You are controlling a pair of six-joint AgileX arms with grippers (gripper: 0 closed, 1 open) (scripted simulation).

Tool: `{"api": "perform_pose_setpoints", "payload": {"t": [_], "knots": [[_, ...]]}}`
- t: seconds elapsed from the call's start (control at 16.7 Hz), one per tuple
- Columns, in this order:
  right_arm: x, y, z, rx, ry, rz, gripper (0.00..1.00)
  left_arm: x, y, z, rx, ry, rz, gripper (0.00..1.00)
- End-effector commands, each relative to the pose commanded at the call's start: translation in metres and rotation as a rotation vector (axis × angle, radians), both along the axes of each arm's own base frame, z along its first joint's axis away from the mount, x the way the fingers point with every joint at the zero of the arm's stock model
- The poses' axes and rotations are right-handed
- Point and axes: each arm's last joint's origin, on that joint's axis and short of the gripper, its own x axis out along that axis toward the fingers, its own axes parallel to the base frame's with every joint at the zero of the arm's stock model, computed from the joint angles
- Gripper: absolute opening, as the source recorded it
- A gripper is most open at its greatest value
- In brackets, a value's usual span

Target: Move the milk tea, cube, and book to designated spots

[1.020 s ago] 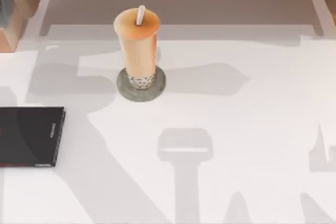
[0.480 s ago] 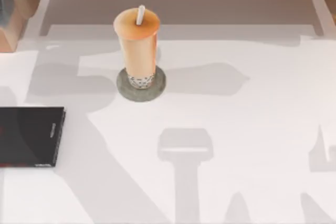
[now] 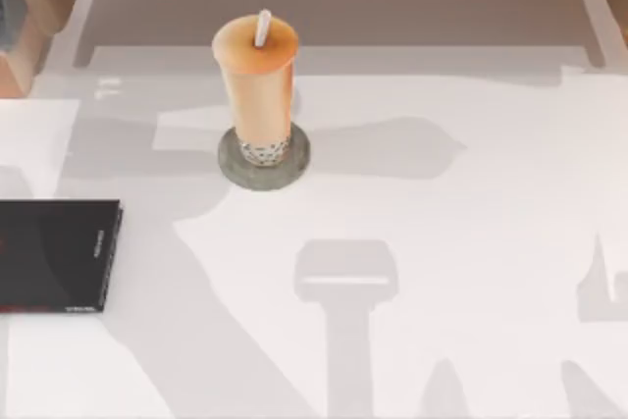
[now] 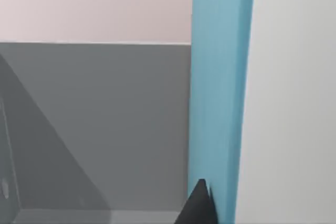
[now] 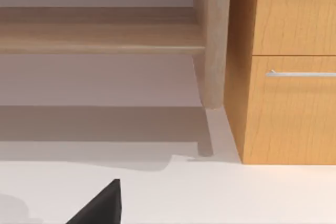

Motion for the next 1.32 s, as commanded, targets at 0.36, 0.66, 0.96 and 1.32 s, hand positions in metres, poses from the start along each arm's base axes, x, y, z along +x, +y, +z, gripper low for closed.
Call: {"api": "perform_pose_setpoints", "payload": {"t": [0.36, 0.66, 0.96, 1.32], "knots": [[0.000, 0.000, 0.000, 0.000, 0.000, 0.000, 1.00, -0.007, -0.012, 0.011, 0.078, -0.038, 0.025, 0.00], [0.000, 0.000, 0.000, 0.000, 0.000, 0.000, 1.00, -0.053, -0.044, 0.025, 0.383, -0.091, 0.154, 0.00], [0.000, 0.000, 0.000, 0.000, 0.000, 0.000, 1.00, -0.127, -0.076, -0.001, 0.819, -0.001, 0.254, 0.00], [0.000, 0.000, 0.000, 0.000, 0.000, 0.000, 1.00, -0.217, -0.117, -0.102, 1.312, 0.279, -0.020, 0.00]]}}
